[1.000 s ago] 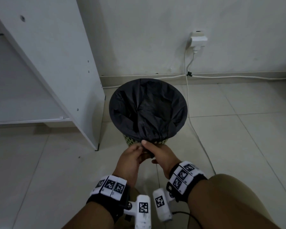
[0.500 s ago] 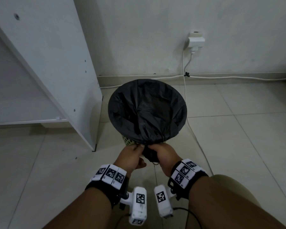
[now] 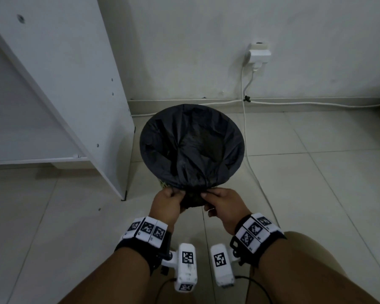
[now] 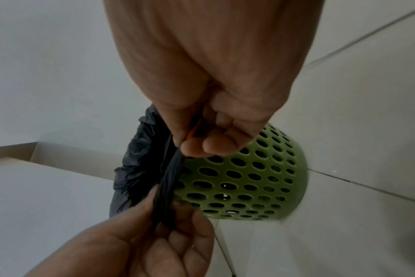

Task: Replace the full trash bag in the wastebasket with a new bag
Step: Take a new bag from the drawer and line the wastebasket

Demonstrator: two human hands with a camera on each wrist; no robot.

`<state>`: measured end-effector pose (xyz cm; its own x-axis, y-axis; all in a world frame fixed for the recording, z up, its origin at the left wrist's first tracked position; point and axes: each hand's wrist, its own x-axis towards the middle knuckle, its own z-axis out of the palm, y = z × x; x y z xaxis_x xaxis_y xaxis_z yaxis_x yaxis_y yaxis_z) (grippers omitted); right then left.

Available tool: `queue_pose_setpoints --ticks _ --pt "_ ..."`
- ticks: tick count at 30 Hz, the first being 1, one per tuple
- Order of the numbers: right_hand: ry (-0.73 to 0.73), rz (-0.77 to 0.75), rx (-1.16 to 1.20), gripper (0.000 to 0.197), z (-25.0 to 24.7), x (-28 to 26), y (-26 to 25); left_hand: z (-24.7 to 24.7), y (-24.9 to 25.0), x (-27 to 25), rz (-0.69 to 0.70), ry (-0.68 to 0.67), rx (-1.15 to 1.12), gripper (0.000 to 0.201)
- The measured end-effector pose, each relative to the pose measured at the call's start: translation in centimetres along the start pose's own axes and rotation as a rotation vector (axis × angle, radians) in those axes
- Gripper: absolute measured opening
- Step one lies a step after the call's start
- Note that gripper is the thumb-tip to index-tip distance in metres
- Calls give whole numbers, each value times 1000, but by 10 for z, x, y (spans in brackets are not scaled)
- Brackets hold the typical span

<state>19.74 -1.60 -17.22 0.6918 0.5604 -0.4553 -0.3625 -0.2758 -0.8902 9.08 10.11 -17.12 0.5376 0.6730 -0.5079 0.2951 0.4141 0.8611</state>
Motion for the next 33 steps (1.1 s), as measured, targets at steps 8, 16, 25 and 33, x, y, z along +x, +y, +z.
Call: queue_pose_setpoints --ticks 8,16,25,33 --pt "69 -46 139 14 8 -9 6 -8 0 6 -110 17 -154 9" --pt "-74 -97 -447 26 9 -12 -3 -13 0 2 -34 17 -81 12" --pt "-207 64 -151 12 30 -15 -15 3 -4 -29 61 -143 -122 19" --pt "-130 19 -148 19 32 -7 -5 5 10 -29 -105 -101 -146 21"
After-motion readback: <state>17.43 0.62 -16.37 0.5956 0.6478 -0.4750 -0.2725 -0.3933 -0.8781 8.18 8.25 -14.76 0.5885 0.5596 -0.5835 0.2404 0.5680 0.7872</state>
